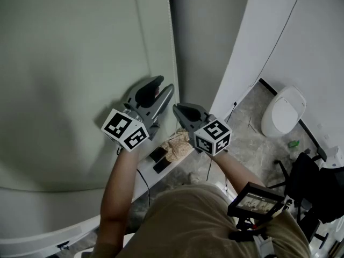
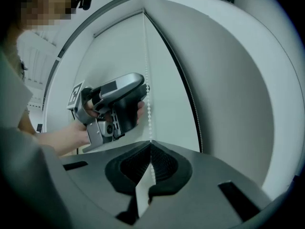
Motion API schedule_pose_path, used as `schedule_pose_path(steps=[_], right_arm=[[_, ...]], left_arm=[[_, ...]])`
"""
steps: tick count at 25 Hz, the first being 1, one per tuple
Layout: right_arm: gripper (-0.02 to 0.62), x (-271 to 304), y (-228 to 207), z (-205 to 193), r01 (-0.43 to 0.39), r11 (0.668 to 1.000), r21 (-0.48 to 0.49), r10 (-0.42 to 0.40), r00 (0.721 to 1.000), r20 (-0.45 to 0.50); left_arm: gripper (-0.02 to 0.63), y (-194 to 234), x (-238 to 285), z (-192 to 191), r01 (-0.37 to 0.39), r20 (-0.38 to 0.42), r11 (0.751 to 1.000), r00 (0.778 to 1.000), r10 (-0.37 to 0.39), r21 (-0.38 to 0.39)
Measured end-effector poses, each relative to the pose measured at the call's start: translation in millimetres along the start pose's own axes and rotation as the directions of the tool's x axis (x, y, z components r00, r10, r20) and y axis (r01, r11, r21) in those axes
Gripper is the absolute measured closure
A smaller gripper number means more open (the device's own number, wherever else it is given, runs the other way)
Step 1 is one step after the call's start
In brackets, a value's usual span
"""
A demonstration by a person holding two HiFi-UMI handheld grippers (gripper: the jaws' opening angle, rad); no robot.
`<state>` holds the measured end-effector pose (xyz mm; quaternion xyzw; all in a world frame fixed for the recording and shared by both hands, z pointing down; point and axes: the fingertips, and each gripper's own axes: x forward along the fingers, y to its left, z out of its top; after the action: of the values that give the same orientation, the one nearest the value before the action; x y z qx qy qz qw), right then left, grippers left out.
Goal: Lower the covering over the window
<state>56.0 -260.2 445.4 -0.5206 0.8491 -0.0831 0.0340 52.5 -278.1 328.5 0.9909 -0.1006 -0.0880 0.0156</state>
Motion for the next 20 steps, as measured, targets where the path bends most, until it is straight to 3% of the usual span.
schedule_pose_path(steps=[2,5,9,13,15,18,20], right_arm=[[0.589,1,2,-9,-0.009,1.0,-0.002,0.009,1.0,-0.016],[0.589,3,8,-23,-0.031,1.0,0.004,0.031,0.999,-0.042],[0.589,4,16,-33,-0.05,0.999,0.014,0.05,0.997,-0.053],[0.589,6,10,-31,-0.041,0.999,0.021,0.042,0.998,-0.052],[0.589,6,7,-32,-0.037,0.999,0.02,0.038,0.998,-0.053],[0.589,6,8,-32,-0.038,0.999,0.019,0.039,0.998,-0.055],[0.589,5,10,-33,-0.041,0.999,0.021,0.042,0.998,-0.055]], left_arm=[[0.463,4,2,-1,-0.001,-0.009,1.0,1.0,0.001,0.027],[0.591,7,4,-3,-0.007,-0.043,0.996,0.999,0.011,0.089],[0.591,2,3,-13,-0.001,-0.086,0.992,0.996,0.012,0.125],[0.588,-2,-5,0,0.036,0.018,0.999,0.999,-0.036,0.019],[0.545,-3,-7,5,0.055,0.05,0.998,0.997,-0.055,-0.005],[0.468,-5,-3,0,0.068,0.003,0.998,0.998,-0.068,0.019],[0.456,-7,1,-7,0.066,-0.019,0.998,0.998,-0.065,0.018]])
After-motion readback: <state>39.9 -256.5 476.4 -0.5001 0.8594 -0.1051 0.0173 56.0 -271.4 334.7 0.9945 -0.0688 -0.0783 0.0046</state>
